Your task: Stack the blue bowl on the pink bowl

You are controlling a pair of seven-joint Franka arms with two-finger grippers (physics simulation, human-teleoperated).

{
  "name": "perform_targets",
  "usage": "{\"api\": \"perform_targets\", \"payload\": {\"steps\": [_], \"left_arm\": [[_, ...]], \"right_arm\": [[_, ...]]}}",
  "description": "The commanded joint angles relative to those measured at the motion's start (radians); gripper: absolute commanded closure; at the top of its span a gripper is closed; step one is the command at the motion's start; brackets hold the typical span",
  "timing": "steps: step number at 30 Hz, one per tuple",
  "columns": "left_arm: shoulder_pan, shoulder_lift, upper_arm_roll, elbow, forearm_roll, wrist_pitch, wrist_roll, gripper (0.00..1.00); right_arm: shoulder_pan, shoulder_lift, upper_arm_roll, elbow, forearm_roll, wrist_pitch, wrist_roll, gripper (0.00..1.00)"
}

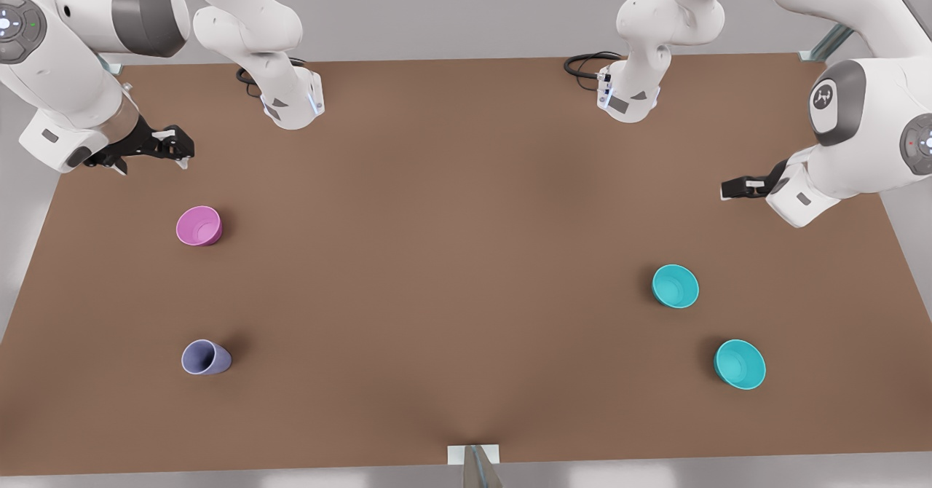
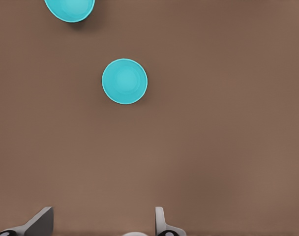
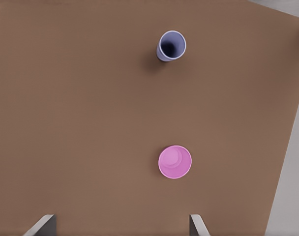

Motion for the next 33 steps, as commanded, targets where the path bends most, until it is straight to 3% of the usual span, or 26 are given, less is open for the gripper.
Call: {"api": "perform_targets", "payload": {"steps": [1, 4, 7, 12, 16, 19, 21, 26, 33], "left_arm": [[0.000, -0.001, 0.000, 0.000, 0.001, -0.019, -0.004, 0.00], [0.000, -0.007, 0.000, 0.000, 0.001, -0.021, -0.003, 0.00], [0.000, -0.007, 0.000, 0.002, 0.002, -0.033, 0.000, 0.00], [0.000, -0.001, 0.000, 0.000, 0.002, -0.035, 0.000, 0.00], [0.000, 0.000, 0.000, 0.000, 0.001, -0.033, -0.004, 0.00], [0.000, 0.000, 0.000, 0.002, 0.001, -0.035, -0.006, 0.00], [0.000, 0.000, 0.000, 0.002, 0.002, -0.035, -0.006, 0.00], [0.000, 0.000, 0.000, 0.000, 0.002, -0.035, -0.006, 0.00], [0.000, 0.004, 0.000, 0.000, 0.002, -0.035, -0.006, 0.00]], "right_arm": [[-0.106, 0.001, 0.001, 0.001, 0.000, 0.004, -0.019, 0.00], [-0.122, 0.036, 0.000, 0.005, 0.000, -0.013, -0.019, 0.00], [-0.313, 0.195, -0.002, -0.013, 0.002, -0.071, -0.042, 0.00], [-0.530, 0.252, -0.002, -0.264, 0.048, 0.203, -0.061, 0.00], [-0.560, 0.235, -0.003, -0.465, 0.083, 0.484, -0.058, 0.00], [-0.602, 0.333, -0.005, -0.484, 0.102, 0.718, -0.059, 0.00], [-0.620, 0.360, -0.005, -0.504, 0.121, 0.778, -0.059, 0.00], [-0.649, 0.315, -0.003, -0.754, 0.188, 1.094, -0.062, 0.00], [-0.743, 0.318, 0.001, -0.874, 0.204, 1.124, -0.154, 0.00]]}}
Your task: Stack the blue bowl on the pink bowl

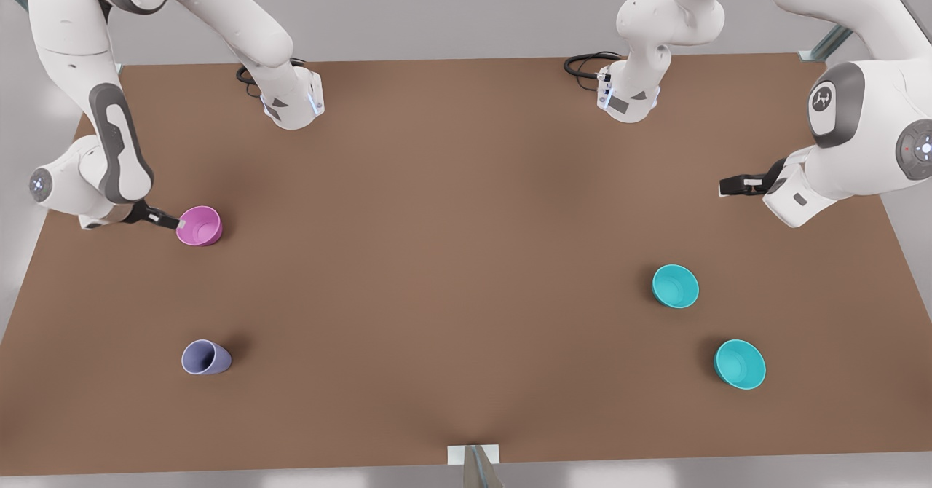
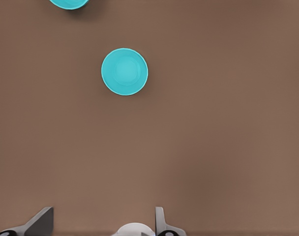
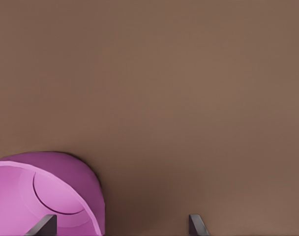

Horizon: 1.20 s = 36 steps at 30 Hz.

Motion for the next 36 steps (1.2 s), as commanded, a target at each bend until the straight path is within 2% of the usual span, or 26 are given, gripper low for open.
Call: {"api": "perform_targets", "payload": {"steps": [1, 5, 14, 15, 16, 17, 18, 19, 21, 25, 27, 30, 32, 33, 34, 36], "left_arm": [[0.000, -0.001, 0.000, 0.000, 0.000, -0.001, -0.003, 0.00], [-0.001, -0.001, 0.000, 0.000, 0.002, -0.001, -0.002, 0.00], [-0.001, -0.003, 0.000, 0.002, 0.002, -0.005, -0.003, 0.00], [-0.001, -0.003, 0.000, 0.002, 0.000, -0.005, -0.003, 0.00], [-0.001, -0.003, 0.000, 0.000, 0.000, -0.005, -0.003, 0.00], [-0.001, -0.003, 0.000, 0.000, 0.002, -0.005, -0.003, 0.00], [-0.001, -0.001, 0.000, 0.000, 0.000, -0.004, -0.003, 0.00], [-0.001, -0.004, -0.001, 0.002, 0.000, -0.005, -0.006, 0.00], [-0.001, -0.007, -0.003, 0.014, 0.000, -0.022, -0.008, 0.00], [-0.001, -0.003, -0.004, 0.019, 0.000, -0.022, -0.008, 0.00], [-0.001, -0.001, -0.006, 0.017, -0.006, -0.038, -0.014, 0.00], [-0.001, 0.001, -0.006, 0.017, 0.000, -0.038, -0.014, 0.00], [-0.001, 0.001, -0.006, 0.019, 0.000, -0.038, -0.014, 0.00], [-0.003, 0.001, -0.006, 0.019, 0.000, -0.039, -0.014, 0.00], [-0.001, 0.001, -0.006, 0.017, 0.000, -0.039, -0.015, 0.00], [-0.001, 0.001, -0.006, 0.017, 0.002, -0.039, -0.015, 0.00]], "right_arm": [[-0.001, 0.007, 0.002, -0.011, 0.019, 0.101, -0.084, 0.00], [0.007, 0.051, 0.003, -0.051, 0.021, 0.149, -0.084, 0.00], [0.007, 0.036, 0.034, -0.065, 0.030, 0.146, -0.083, 0.00], [0.007, 0.036, 0.034, -0.064, 0.031, 0.146, -0.084, 0.12], [0.007, 0.037, 0.034, -0.062, 0.031, 0.146, -0.086, 0.30], [0.007, 0.039, 0.034, -0.061, 0.030, 0.146, -0.086, 0.34], [0.010, 0.037, 0.037, -0.059, 0.030, 0.147, -0.087, 0.47], [0.009, 0.037, 0.038, -0.056, 0.030, 0.141, -0.086, 0.68], [0.009, 0.028, 0.055, -0.054, 0.031, 0.135, -0.086, 0.79], [0.009, -0.004, 0.081, -0.050, 0.031, 0.083, -0.086, 0.79], [0.009, -0.064, 0.141, -0.051, 0.074, 0.000, -0.086, 0.79], [0.010, -0.188, 0.298, -0.051, 0.270, -0.170, -0.083, 0.79], [0.013, -0.248, 0.482, -0.027, 0.346, -0.205, 0.011, 0.79], [0.035, -0.243, 0.569, 0.004, 0.402, -0.207, 0.127, 0.79], [0.145, -0.224, 0.584, 0.053, 0.481, -0.190, 0.224, 0.79], [0.344, -0.026, 0.581, 0.215, 0.482, -0.044, 0.486, 0.79]]}}
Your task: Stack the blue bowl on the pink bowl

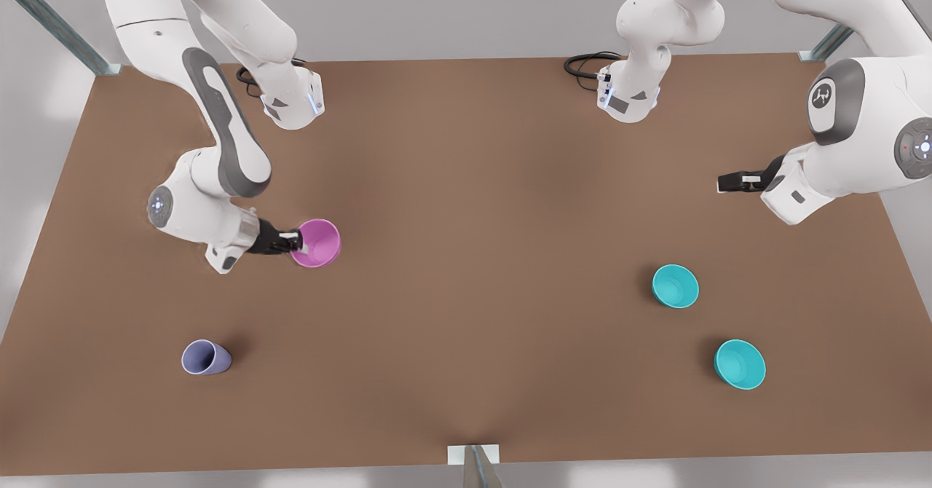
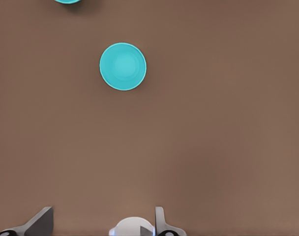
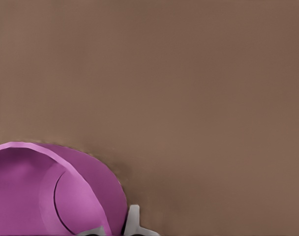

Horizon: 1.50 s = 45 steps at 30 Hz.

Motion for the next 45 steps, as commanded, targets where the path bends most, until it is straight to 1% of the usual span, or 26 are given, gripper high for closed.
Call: {"api": "perform_targets", "payload": {"steps": [1, 2, 5, 6, 8, 10, 13, 19, 20, 21, 22, 23, 24, 25, 27, 28, 29, 31, 32, 33, 34, 36, 38, 39, 42, 45], "left_arm": [[0.000, 0.004, 0.002, 0.000, 0.002, -0.005, -0.005, 0.00], [0.000, 0.006, 0.002, 0.000, 0.000, -0.002, -0.005, 0.00], [0.000, 0.009, 0.002, 0.000, 0.000, -0.002, -0.007, 0.00], [0.000, 0.009, 0.002, 0.000, 0.000, -0.002, -0.005, 0.00], [0.000, 0.011, 0.002, 0.000, 0.000, -0.002, -0.007, 0.00], [0.000, 0.011, 0.002, 0.000, 0.000, 0.000, -0.005, 0.00], [0.000, 0.015, 0.002, 0.000, 0.000, 0.000, -0.007, 0.00], [0.000, 0.017, 0.003, 0.000, 0.000, -0.003, -0.007, 0.00], [0.000, 0.018, 0.003, 0.000, 0.000, -0.003, -0.007, 0.00], [0.002, 0.041, 0.015, -0.012, -0.003, -0.005, -0.017, 0.00], [0.003, 0.078, 0.041, -0.012, -0.010, 0.001, -0.017, 0.00], [0.016, 0.122, 0.119, -0.009, -0.065, 0.055, -0.008, 0.00], [0.022, 0.196, 0.179, -0.009, -0.132, 0.116, -0.010, 0.00], [0.034, 0.225, 0.198, -0.014, -0.136, 0.168, -0.001, 0.00], [0.054, 0.305, 0.198, -0.024, -0.141, 0.309, 0.056, 0.00], [0.066, 0.313, 0.196, -0.101, -0.156, 0.446, 0.137, 0.00], [0.066, 0.290, 0.196, -0.240, -0.156, 0.604, 0.225, 0.00], [0.068, 0.305, 0.196, -0.282, -0.230, 0.658, 0.274, 0.00], [0.068, 0.308, 0.195, -0.336, -0.267, 0.745, 0.276, 0.00], [0.068, 0.324, 0.189, -0.340, -0.283, 0.758, 0.274, 0.00], [0.066, 0.351, 0.184, -0.342, -0.322, 0.808, 0.274, 0.00], [0.068, 0.376, 0.158, -0.342, -0.328, 0.922, 0.268, 0.00], [0.068, 0.400, 0.140, -0.345, -0.371, 0.914, 0.265, 0.00], [0.068, 0.412, 0.140, -0.345, -0.371, 0.916, 0.266, 0.00], [0.068, 0.439, 0.138, -0.345, -0.371, 0.906, 0.271, 0.00], [0.068, 0.451, 0.137, -0.372, -0.371, 0.896, 0.274, 0.00]], "right_arm": [[0.148, 0.155, 0.006, 0.153, 0.068, 0.087, 0.603, 0.79], [0.234, 0.235, -0.034, 0.264, 0.051, 0.085, 0.694, 0.79], [0.610, 0.472, -0.281, 0.634, 0.038, 0.084, 0.877, 0.79], [0.679, 0.542, -0.310, 0.720, 0.033, 0.079, 0.906, 0.79], [0.843, 0.670, -0.430, 0.894, 0.035, 0.079, 0.953, 0.79], [0.923, 0.753, -0.480, 0.990, 0.035, 0.085, 0.993, 0.79], [0.985, 0.799, -0.525, 1.013, 0.035, 0.090, 1.006, 0.79], [1.032, 0.844, -0.557, 1.042, 0.033, 0.104, 1.015, 0.79], [1.032, 0.844, -0.557, 1.042, 0.033, 0.104, 1.015, 0.54], [1.032, 0.844, -0.559, 1.042, 0.031, 0.100, 1.013, 0.00], [1.032, 0.844, -0.565, 1.042, 0.031, 0.099, 1.010, 0.00], [1.032, 0.841, -0.565, 1.042, 0.031, 0.094, 1.007, 0.00], [1.031, 0.832, -0.565, 1.043, 0.031, 0.085, 1.002, 0.00], [1.024, 0.802, -0.568, 1.045, 0.035, 0.015, 1.004, 0.00], [0.945, 0.720, -0.571, 1.059, 0.035, -0.301, 0.999, 0.00], [0.874, 0.663, -0.571, 1.059, 0.028, -0.531, 0.998, 0.00], [0.813, 0.628, -0.598, 1.054, -0.028, -0.711, 0.986, 0.00], [0.612, 0.453, -0.611, 1.057, -0.154, -1.036, 0.767, 0.00], [0.514, 0.350, -0.606, 1.056, -0.312, -1.110, 0.474, 0.00], [0.462, 0.295, -0.618, 1.057, -0.399, -1.122, 0.265, 0.00], [0.442, 0.229, -0.618, 1.057, -0.478, -1.124, 0.176, 0.00], [0.442, 0.091, -0.612, 1.056, -0.524, -1.211, 0.174, 0.00], [0.454, -0.017, -0.612, 1.045, -0.524, -1.268, 0.174, 0.00], [0.451, -0.017, -0.612, 1.040, -0.525, -1.262, 0.173, 0.00], [0.445, -0.129, -0.612, 0.885, -0.527, -1.173, 0.174, 0.00], [0.443, -0.143, -0.612, 0.855, -0.527, -1.168, 0.180, 0.00]]}}
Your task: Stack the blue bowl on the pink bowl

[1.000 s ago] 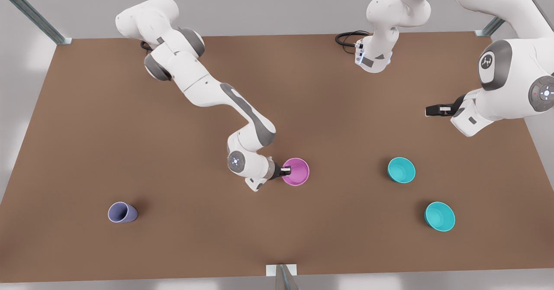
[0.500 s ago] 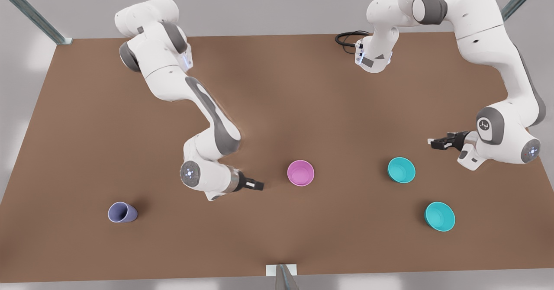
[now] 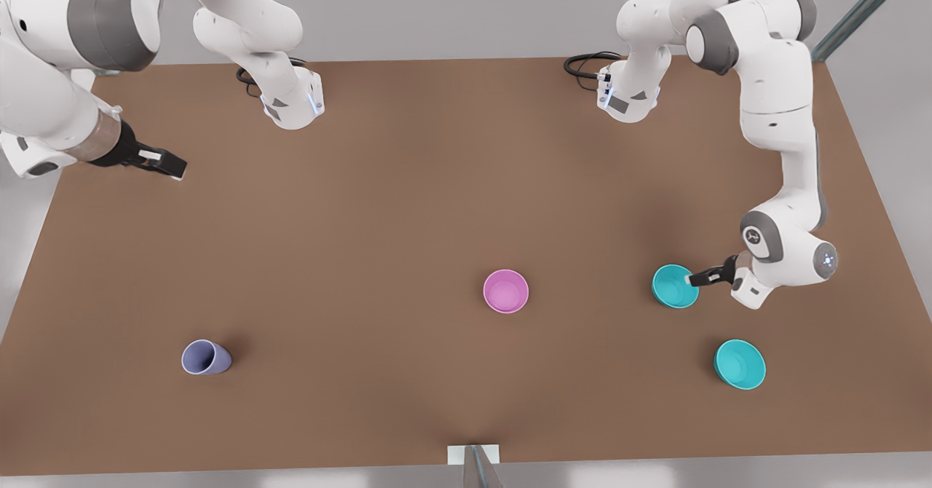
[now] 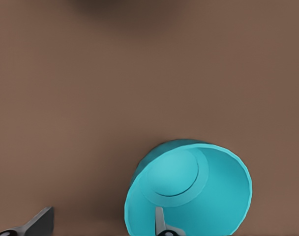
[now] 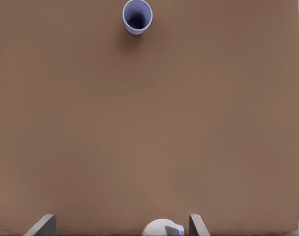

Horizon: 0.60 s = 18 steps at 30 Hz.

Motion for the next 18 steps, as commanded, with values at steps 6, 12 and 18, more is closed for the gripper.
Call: {"api": "perform_targets", "payload": {"steps": [6, 12, 18], "left_arm": [[-0.003, 0.011, -0.038, -0.020, -0.010, 0.035, 0.080, 0.19], [-0.003, 0.012, -0.052, -0.018, -0.010, 0.033, 0.067, 0.78], [-0.009, -0.012, -0.081, 0.021, -0.010, -0.024, -0.054, 0.79]], "right_arm": [[-0.001, -0.015, 0.000, -0.021, -0.013, -0.048, -0.274, 0.00], [-0.003, -0.054, 0.000, -0.081, -0.013, 0.001, -0.274, 0.00], [-0.009, -0.047, 0.000, -0.081, -0.013, 0.001, -0.280, 0.00]]}}
